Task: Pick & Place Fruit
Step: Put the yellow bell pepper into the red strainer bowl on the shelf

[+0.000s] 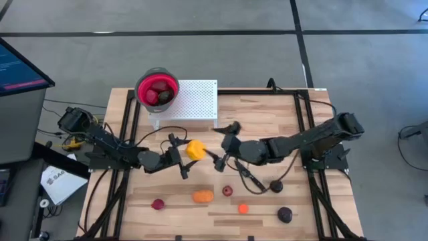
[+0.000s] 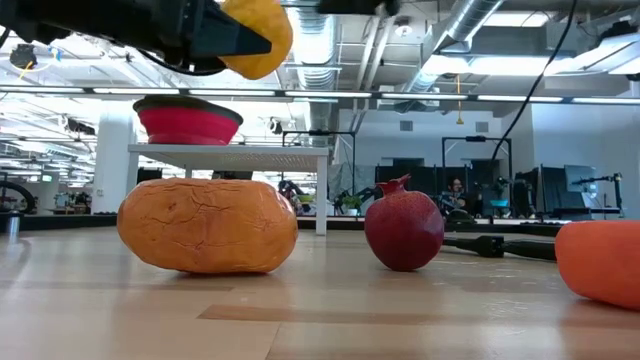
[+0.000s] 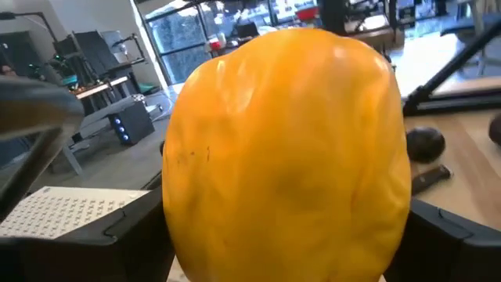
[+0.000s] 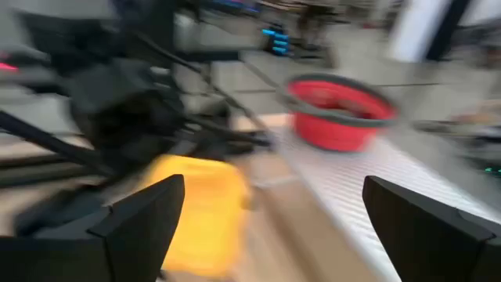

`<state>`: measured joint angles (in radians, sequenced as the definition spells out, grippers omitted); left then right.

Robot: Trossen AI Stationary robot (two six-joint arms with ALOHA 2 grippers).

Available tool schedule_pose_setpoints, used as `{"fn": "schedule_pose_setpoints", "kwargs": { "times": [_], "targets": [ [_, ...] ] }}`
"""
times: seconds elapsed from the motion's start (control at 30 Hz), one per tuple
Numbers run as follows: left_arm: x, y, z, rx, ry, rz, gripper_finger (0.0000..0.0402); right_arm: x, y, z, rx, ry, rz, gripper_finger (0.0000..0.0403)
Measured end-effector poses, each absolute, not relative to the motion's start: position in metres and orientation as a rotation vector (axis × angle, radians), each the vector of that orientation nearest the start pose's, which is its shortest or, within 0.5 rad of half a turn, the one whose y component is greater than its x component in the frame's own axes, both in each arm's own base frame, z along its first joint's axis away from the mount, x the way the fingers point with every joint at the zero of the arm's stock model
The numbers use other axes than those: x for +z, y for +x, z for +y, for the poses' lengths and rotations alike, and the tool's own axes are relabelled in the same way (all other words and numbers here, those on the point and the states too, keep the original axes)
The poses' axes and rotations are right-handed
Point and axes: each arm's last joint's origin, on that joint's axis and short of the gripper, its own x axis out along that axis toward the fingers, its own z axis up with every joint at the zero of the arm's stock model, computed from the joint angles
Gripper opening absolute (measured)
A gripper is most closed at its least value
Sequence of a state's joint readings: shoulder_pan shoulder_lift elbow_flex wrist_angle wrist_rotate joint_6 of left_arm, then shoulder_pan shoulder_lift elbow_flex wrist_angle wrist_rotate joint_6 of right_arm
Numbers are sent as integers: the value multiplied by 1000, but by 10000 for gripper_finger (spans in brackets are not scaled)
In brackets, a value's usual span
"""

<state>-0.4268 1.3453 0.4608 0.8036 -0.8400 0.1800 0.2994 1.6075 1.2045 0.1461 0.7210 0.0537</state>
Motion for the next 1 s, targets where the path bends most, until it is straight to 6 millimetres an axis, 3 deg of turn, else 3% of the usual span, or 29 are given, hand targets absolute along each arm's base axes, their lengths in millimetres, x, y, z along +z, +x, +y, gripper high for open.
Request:
{"fn": "schedule_pose_setpoints", "kwargs": {
  "times": [0.13, 0.3, 0.43, 0.6, 0.8, 1.0],
  "targets": [
    [211, 229, -89, 379, 225, 78, 335, 303, 337, 102, -563, -147, 281, 375],
    [251, 207, -79, 424, 231, -2, 335, 283, 334, 107, -623, -125, 364, 367],
    [297, 190, -57, 558, 310, 70, 335, 259, 348, 108, -642, -134, 400, 362],
    [338, 165, -16, 724, 327, 154, 335, 248, 359, 104, -648, -145, 396, 357],
    [343, 148, 34, 898, 293, 231, 335, 251, 360, 101, -634, -132, 395, 356],
    [325, 143, 83, 997, 187, 334, 336, 253, 360, 103, -625, -134, 383, 351]
  ]
}}
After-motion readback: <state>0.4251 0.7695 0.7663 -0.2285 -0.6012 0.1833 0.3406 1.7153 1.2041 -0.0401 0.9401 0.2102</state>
